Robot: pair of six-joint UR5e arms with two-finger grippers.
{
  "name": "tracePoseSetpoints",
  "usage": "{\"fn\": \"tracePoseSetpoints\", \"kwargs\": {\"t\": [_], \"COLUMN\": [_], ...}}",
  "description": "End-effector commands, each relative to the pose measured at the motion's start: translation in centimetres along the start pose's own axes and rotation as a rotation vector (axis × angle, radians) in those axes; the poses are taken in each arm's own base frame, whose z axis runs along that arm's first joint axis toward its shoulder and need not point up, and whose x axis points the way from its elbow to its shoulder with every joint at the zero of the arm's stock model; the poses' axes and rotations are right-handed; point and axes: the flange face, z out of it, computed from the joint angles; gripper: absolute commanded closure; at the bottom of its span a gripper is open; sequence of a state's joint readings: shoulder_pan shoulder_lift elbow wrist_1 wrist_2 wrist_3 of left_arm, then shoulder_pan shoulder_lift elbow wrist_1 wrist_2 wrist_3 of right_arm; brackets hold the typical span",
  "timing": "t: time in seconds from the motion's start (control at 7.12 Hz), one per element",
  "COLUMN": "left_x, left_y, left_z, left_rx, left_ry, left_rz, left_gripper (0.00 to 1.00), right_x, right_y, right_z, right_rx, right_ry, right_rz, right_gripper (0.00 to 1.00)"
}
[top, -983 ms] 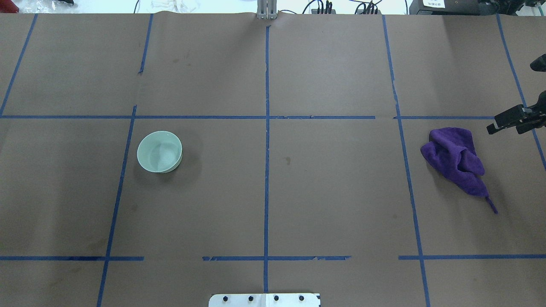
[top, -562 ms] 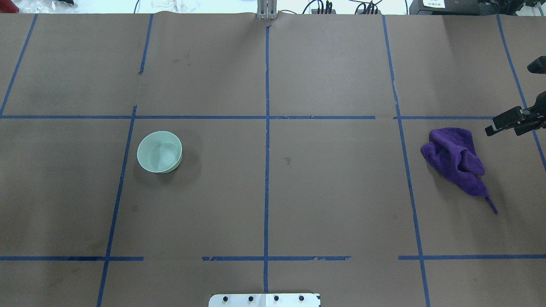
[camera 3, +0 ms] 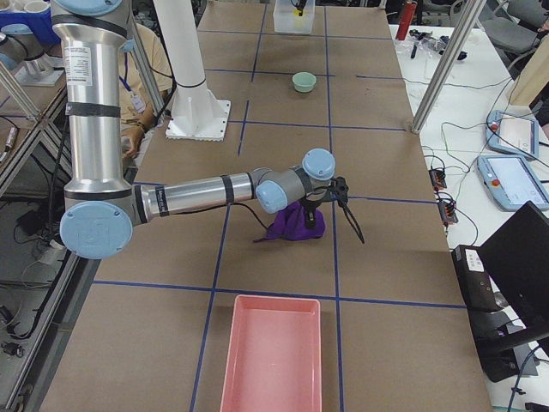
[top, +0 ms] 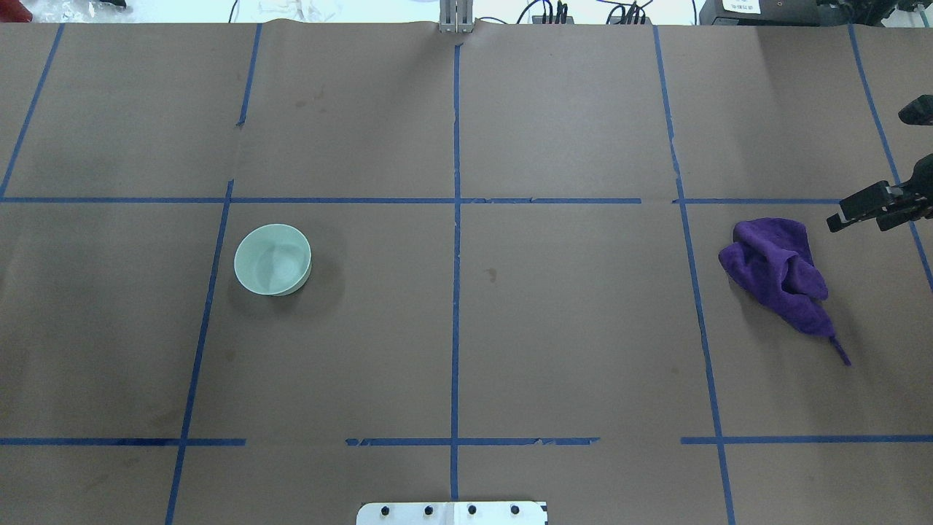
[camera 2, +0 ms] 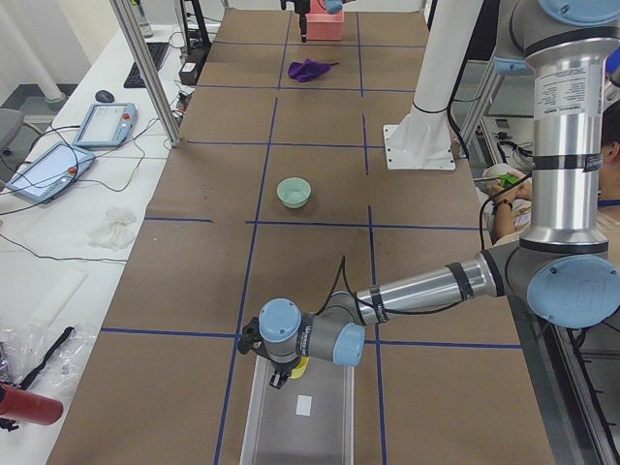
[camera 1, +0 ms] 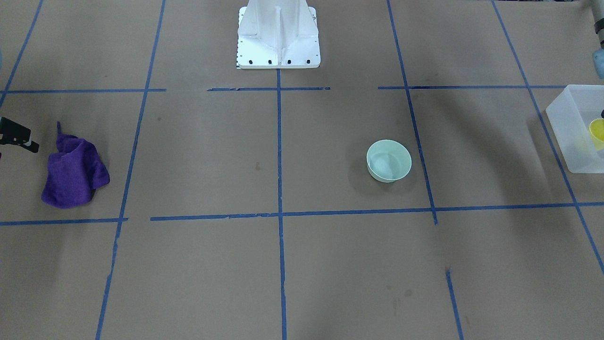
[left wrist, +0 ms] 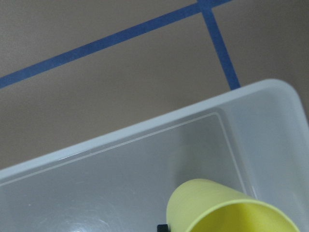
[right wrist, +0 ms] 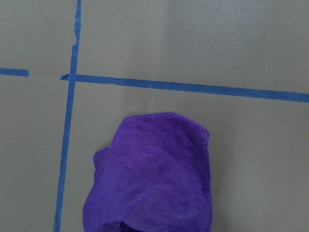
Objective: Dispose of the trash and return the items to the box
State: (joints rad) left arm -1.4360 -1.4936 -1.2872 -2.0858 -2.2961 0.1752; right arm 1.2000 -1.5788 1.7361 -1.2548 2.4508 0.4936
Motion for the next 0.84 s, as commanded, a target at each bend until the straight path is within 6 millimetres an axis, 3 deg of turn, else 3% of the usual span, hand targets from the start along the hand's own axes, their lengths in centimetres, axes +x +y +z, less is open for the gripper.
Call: {"fn": "tracePoseSetpoints", "kwargs": {"t": [0.0, 0.14, 0.28, 0.42, 0.56, 0.7], "left_x": [0.6, 1.4, 1.6, 2.6, 6.4, 9.5], "left_y": [-0.6, -1.5, -2.9, -6.0, -12.6, -15.1], "left_z": [-1.0, -2.5, -6.6, -11.7, -18.4, -21.5], "left_rx": [0.02, 0.047, 0.112, 0.137, 0.141, 0.18], "left_ry": [-0.005, 0.017, 0.065, 0.061, 0.06, 0.074], "left_rz": [0.014, 0.02, -0.016, -0.061, -0.16, -0.248], "left_gripper": [0.0, 0.0, 0.0, 0.0, 0.0, 0.0], "right_x": [0.1, 0.1, -0.7, -1.8, -4.0, -5.9], "right_y": [0.0, 0.1, 0.5, 1.1, 1.7, 2.4], "right_z": [0.0, 0.4, 1.8, 3.3, 5.0, 6.6], "right_rx": [0.0, -0.006, -0.023, -0.036, -0.03, -0.011], "right_ry": [0.002, 0.006, 0.023, 0.035, 0.011, -0.002], "right_rz": [0.001, 0.019, 0.06, 0.098, 0.123, 0.153], "right_gripper": [0.0, 0.0, 0.0, 0.0, 0.0, 0.0]}}
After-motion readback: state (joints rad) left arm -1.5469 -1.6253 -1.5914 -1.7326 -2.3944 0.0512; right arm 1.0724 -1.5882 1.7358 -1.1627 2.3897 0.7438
